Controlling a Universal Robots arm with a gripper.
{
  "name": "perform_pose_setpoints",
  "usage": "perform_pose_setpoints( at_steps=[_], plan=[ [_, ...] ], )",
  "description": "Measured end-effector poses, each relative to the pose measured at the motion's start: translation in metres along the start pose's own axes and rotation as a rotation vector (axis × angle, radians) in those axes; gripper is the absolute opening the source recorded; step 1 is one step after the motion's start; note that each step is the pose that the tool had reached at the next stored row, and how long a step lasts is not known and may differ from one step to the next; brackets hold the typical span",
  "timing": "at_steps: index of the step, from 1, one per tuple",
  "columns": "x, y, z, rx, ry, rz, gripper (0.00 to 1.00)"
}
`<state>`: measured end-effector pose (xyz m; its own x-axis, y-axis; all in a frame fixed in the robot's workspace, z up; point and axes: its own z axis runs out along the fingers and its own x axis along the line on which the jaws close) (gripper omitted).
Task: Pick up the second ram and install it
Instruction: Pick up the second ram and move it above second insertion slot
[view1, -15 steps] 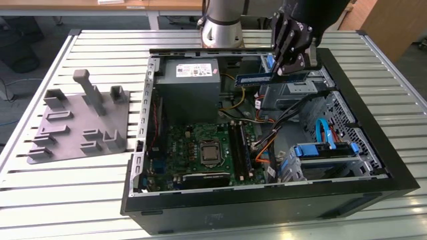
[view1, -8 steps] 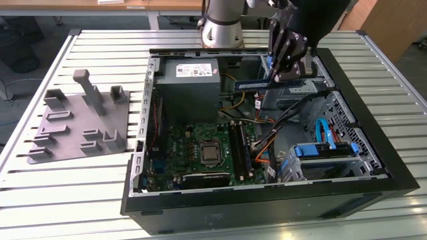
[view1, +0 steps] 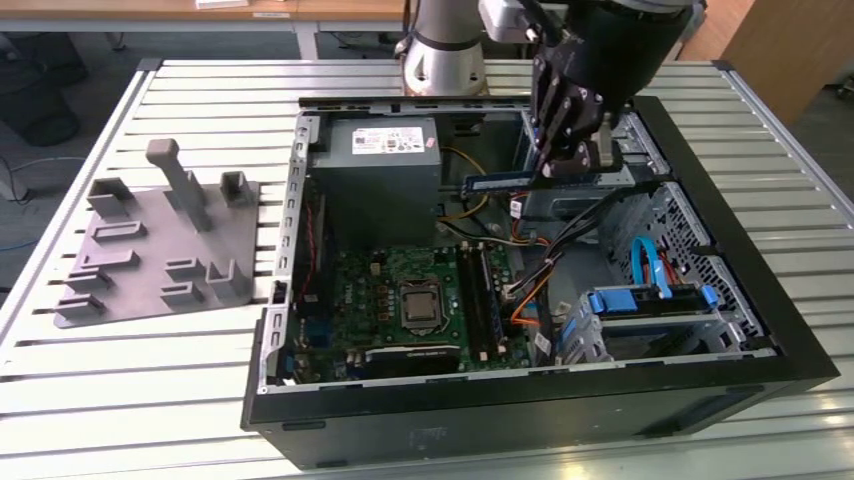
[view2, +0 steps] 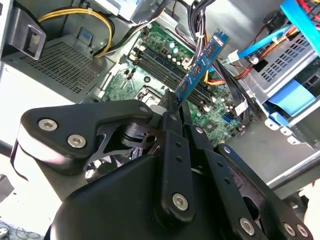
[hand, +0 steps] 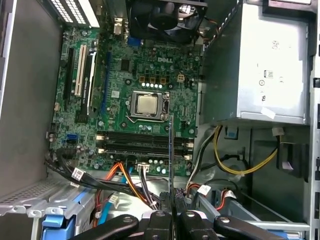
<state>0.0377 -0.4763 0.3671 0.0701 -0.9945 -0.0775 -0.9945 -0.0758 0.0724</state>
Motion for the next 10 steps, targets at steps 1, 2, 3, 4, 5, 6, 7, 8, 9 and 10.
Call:
perform_pose_setpoints(
  at_steps=[1, 2, 3, 4, 5, 6, 7, 8, 9, 10],
  plan=[
    [0.001, 0.001, 0.0018, 0.0, 0.0, 0.0, 0.14],
    [0.0021, 0.0025, 0.0037, 0.0, -0.0001, 0.0, 0.14],
    [0.0065, 0.013, 0.0106, 0.0, -0.0001, 0.0, 0.14],
    [0.0084, 0.0156, 0.0123, 0.0, 0.0003, 0.0, 0.14],
    [0.0104, 0.0179, 0.0141, 0.0, 0.0002, 0.0, 0.14],
    [0.012, 0.0206, 0.0161, 0.0, -0.0001, 0.0, 0.14],
    [0.0137, 0.0233, 0.018, 0.0, -0.0001, 0.0, 0.14],
    [0.015, 0.026, 0.02, 0.0, -0.0003, 0.0, 0.14],
    [0.0156, 0.0282, 0.0221, 0.0001, -0.0003, 0.0, 0.14],
    [0.0159, 0.0302, 0.0239, 0.0, -0.0002, 0.0, 0.14]
  ],
)
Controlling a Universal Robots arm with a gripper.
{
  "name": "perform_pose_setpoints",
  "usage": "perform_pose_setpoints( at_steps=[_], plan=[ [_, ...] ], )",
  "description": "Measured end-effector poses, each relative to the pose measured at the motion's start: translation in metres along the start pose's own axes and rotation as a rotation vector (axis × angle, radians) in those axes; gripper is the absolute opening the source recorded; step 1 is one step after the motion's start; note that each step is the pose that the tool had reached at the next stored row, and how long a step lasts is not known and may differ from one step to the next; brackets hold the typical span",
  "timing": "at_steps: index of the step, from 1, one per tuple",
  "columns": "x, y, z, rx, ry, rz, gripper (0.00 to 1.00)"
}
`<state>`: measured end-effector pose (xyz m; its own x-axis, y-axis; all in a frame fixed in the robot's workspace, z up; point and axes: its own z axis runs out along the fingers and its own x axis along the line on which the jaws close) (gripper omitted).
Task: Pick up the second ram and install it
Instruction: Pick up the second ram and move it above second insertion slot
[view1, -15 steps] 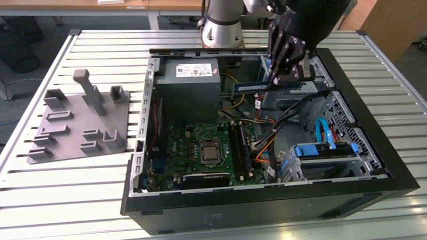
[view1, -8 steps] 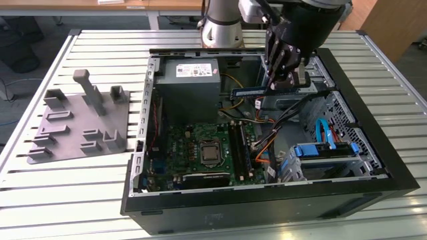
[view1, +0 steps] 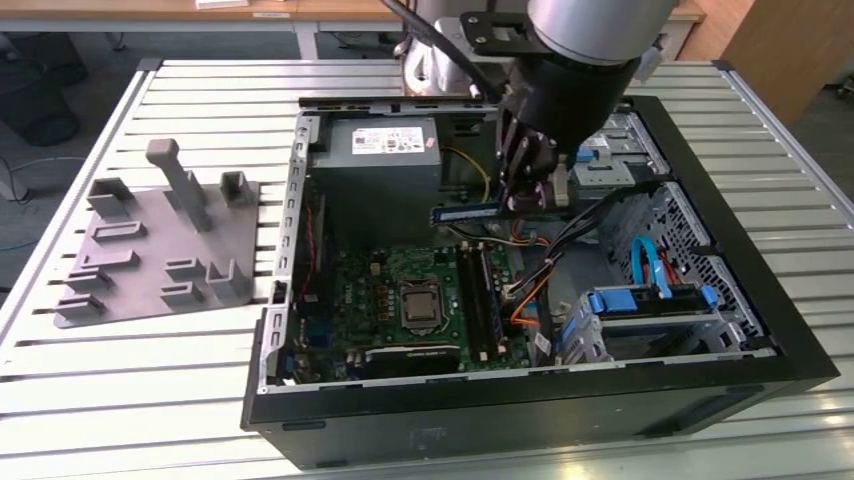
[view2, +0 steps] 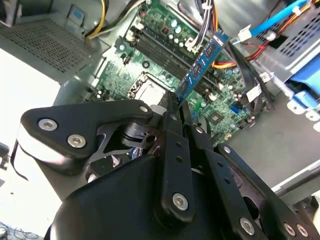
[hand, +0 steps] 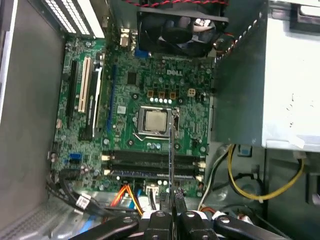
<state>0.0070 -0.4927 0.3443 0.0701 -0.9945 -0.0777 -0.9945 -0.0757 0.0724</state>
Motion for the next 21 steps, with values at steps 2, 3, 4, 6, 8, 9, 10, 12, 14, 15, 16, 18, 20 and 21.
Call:
perform_pose_setpoints(
  at_steps=[2, 3, 4, 6, 8, 9, 10, 12, 14, 15, 16, 18, 20, 21],
  plan=[
    [0.0005, 0.0041, 0.0039, 0.0, 0.0, 0.0, 0.14],
    [0.0006, 0.0066, 0.0059, 0.0, 0.0, 0.0, 0.14],
    [0.0006, 0.0094, 0.0078, 0.0, 0.0001, 0.0, 0.14],
    [0.0005, 0.0152, 0.012, 0.0, 0.0002, 0.0, 0.14],
    [0.0009, 0.0208, 0.016, -0.0001, 0.0007, 0.0, 0.14],
    [0.0016, 0.0235, 0.018, 0.0, 0.0007, 0.0, 0.14],
    [0.0025, 0.0261, 0.0198, -0.0001, 0.0008, 0.0, 0.14],
    [0.0071, 0.0298, 0.0234, -0.0001, 0.0008, 0.0, 0.14],
    [0.0152, 0.0314, 0.0266, -0.0001, 0.0007, 0.0, 0.14],
    [0.0189, 0.0318, 0.0283, 0.0, 0.0006, 0.0, 0.14],
    [0.0212, 0.032, 0.0298, 0.0, 0.0008, 0.0, 0.14],
    [0.022, 0.0319, 0.0334, 0.0, 0.0007, 0.0, 0.14],
    [0.0223, 0.0318, 0.0372, 0.0, 0.0005, 0.0, 0.14],
    [0.0224, 0.0318, 0.039, 0.0, 0.0006, 0.0, 0.14]
  ],
)
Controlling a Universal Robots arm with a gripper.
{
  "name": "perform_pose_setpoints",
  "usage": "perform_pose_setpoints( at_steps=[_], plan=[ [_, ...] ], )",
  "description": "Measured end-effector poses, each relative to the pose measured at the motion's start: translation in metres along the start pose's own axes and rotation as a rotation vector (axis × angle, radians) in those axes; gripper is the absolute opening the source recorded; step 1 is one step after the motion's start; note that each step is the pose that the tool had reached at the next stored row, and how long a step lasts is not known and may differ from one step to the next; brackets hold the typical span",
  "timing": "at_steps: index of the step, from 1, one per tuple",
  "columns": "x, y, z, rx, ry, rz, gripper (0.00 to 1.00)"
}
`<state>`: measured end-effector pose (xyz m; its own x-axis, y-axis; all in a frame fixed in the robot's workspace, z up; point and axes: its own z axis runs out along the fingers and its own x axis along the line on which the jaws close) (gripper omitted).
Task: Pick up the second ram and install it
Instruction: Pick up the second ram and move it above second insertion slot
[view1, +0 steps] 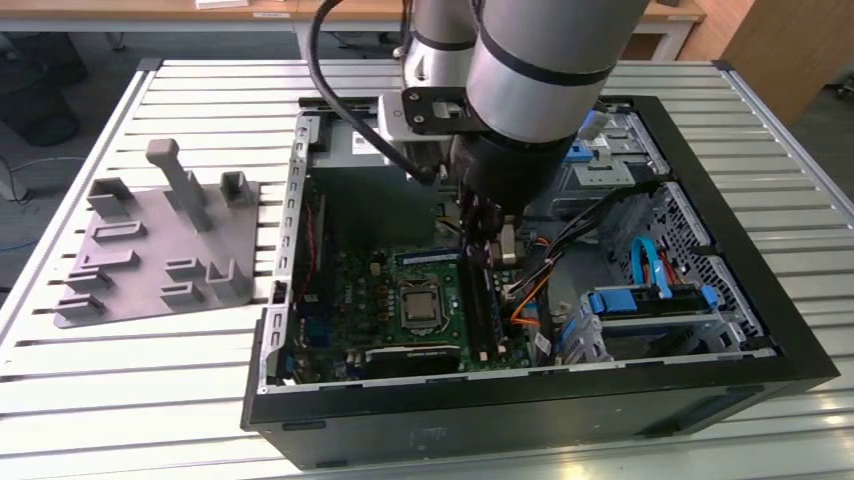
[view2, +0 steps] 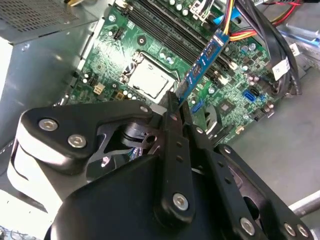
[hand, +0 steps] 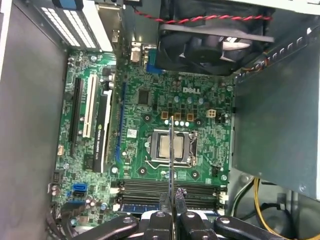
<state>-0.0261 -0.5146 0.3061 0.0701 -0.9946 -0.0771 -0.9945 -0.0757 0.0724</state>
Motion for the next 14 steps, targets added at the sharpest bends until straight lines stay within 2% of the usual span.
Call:
perform_pose_setpoints(
  at_steps=[6, 14],
  plan=[
    [0.0008, -0.0006, 0.0104, -0.0001, 0.0001, 0.0, 0.14],
    [0.0009, -0.0007, 0.012, 0.0, 0.0002, 0.0, 0.14]
  ],
)
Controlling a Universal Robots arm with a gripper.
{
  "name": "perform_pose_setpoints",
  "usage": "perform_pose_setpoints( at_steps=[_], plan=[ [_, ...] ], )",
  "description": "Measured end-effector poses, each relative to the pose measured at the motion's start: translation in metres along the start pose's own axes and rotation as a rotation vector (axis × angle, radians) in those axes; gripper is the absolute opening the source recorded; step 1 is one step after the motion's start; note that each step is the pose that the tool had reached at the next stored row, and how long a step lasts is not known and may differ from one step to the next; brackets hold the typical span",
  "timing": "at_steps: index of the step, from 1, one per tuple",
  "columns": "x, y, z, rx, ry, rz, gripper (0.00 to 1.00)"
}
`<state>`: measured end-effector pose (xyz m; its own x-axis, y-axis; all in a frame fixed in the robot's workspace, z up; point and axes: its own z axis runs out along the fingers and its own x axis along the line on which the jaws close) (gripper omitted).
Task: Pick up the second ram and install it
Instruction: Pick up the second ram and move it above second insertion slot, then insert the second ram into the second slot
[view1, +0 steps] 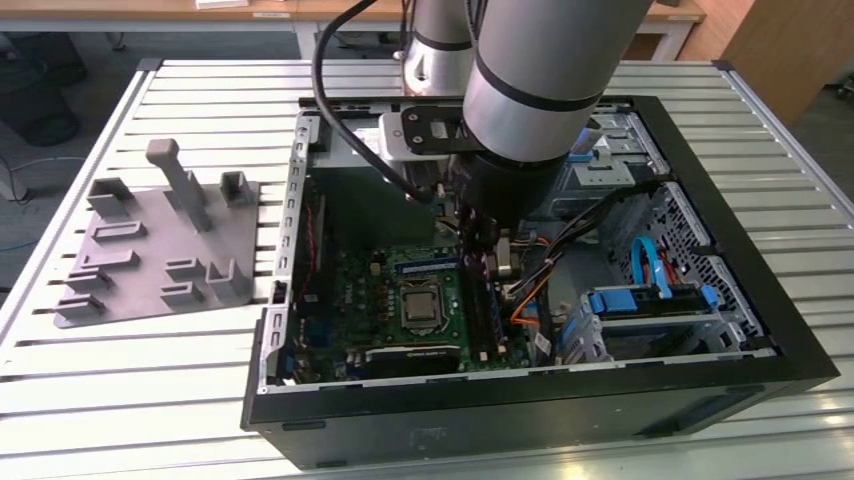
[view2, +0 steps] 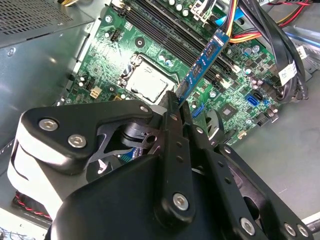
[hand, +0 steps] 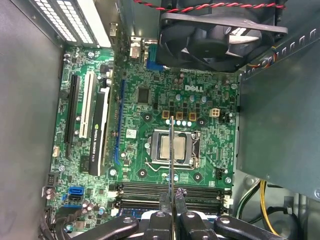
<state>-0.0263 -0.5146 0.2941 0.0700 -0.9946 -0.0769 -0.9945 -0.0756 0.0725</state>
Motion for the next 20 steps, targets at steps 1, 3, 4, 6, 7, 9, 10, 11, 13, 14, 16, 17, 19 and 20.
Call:
perform_pose_setpoints(
  at_steps=[1, 3, 4, 6, 7, 9, 10, 11, 13, 14, 16, 17, 19, 20],
  plan=[
    [0.0, 0.0, 0.0, 0.0, 0.0, 0.0, 0.14],
    [0.0, 0.0, 0.0001, 0.0, 0.0, 0.0, 0.14],
    [0.0, 0.0, 0.0001, 0.0, 0.0001, 0.0, 0.14],
    [0.0, 0.0, 0.0002, 0.0, 0.0, 0.0, 0.14],
    [0.0, 0.0, 0.0002, 0.0, 0.0, 0.0, 0.14],
    [0.0, 0.0, 0.0003, 0.0, 0.0, 0.0, 0.14],
    [0.0, 0.0, 0.0003, -0.0002, 0.0002, -0.003, 0.14],
    [0.0, 0.0, 0.0004, -0.0007, 0.0007, -0.01, 0.14],
    [0.0, 0.0, 0.0004, -0.0026, 0.0025, -0.034, 0.14],
    [0.0001, 0.0, 0.0004, -0.0036, 0.0036, -0.047, 0.14],
    [0.0, 0.0, 0.0003, -0.006, 0.0059, -0.078, 0.14],
    [0.0, 0.0, 0.0004, -0.0074, 0.0071, -0.096, 0.14],
    [0.0, 0.0, 0.0003, -0.0099, 0.0096, -0.128, 0.14],
    [0.0, 0.0, 0.0003, -0.0111, 0.0108, -0.144, 0.14]
  ],
)
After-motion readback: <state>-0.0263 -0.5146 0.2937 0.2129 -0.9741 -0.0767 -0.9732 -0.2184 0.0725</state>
